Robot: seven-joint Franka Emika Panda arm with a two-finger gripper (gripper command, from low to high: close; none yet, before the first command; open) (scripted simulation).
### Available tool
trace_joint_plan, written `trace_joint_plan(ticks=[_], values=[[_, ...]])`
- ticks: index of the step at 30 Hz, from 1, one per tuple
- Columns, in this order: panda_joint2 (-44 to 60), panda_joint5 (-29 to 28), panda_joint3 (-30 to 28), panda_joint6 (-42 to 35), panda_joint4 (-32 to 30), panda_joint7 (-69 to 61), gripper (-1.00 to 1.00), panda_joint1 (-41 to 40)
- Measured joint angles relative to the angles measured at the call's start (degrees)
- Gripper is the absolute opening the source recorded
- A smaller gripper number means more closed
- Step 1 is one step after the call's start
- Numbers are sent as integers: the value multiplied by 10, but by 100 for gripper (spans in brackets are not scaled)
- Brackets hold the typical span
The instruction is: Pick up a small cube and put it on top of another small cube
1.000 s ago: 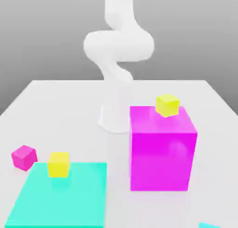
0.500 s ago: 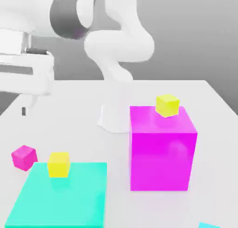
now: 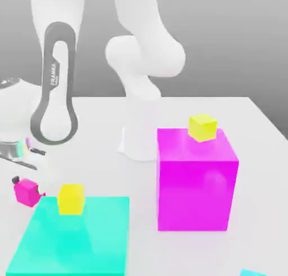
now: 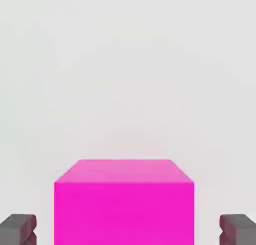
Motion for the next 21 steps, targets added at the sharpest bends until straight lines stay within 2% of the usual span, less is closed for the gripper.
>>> trace_joint_plan(ticks=[5,7,11,15,21], values=[[2,2,5,1,1,-2,-100,-4],[-28,-38,-30,-20,-7,28,-100,22],[-111,-154,-87,-78,-27,115,-100,54],[-197,-192,-49,-154,-32,163,-100,111],[-322,-193,39,-275,-35,202,-100,196]])
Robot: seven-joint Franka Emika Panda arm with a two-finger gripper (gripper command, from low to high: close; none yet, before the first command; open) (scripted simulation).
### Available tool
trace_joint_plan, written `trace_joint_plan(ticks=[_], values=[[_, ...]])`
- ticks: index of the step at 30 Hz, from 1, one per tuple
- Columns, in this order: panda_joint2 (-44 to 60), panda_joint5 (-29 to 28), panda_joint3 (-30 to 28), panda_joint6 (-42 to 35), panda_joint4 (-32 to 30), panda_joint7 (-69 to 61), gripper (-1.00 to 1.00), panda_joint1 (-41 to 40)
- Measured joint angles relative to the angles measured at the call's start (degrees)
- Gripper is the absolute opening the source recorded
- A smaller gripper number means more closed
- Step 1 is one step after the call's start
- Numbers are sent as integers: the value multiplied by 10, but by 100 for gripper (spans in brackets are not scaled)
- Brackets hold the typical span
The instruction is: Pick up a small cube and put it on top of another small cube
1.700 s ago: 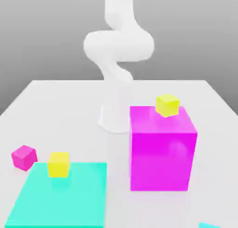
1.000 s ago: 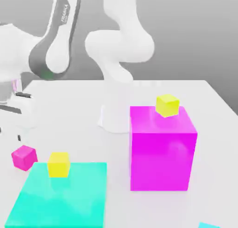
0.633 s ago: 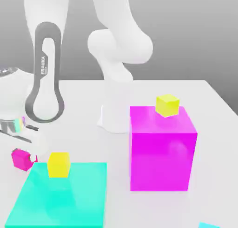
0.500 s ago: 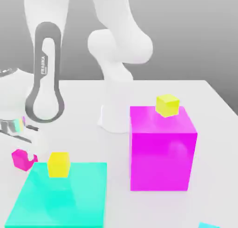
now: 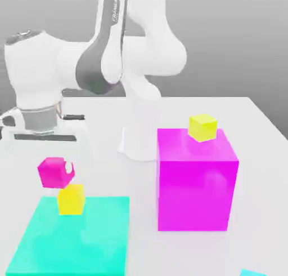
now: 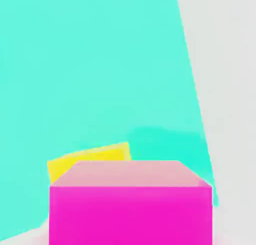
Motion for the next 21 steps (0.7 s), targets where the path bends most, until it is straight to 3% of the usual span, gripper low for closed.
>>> trace_joint_plan(ticks=[15,20,21], values=[[-317,46,218,-309,-4,56,-100,222],[-318,65,251,-245,-67,57,-100,246],[-314,68,254,-231,-77,56,100,247]])
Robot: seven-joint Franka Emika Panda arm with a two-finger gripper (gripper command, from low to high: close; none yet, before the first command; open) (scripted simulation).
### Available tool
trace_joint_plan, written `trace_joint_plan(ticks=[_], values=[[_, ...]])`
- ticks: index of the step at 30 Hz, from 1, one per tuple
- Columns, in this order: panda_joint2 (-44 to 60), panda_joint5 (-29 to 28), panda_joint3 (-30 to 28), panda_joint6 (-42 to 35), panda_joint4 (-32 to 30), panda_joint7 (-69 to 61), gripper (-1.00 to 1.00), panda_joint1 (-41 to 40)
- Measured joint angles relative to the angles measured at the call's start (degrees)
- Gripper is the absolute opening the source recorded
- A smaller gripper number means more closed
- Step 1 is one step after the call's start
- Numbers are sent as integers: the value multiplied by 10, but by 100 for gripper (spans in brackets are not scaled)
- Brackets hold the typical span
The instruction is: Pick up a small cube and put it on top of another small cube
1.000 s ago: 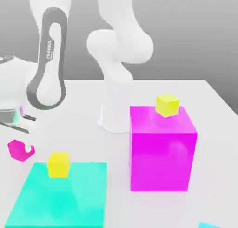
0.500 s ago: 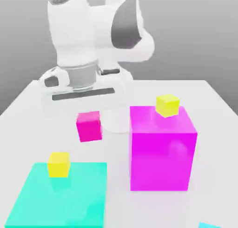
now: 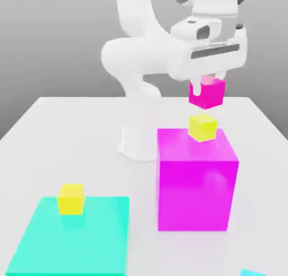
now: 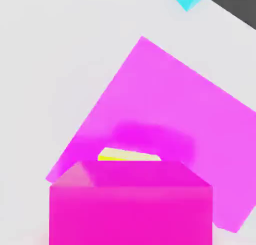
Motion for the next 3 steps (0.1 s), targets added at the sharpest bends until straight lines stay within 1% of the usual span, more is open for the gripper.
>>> trace_joint_plan(ticks=[3], values=[[0,0,0,0,0,0,100,0]])
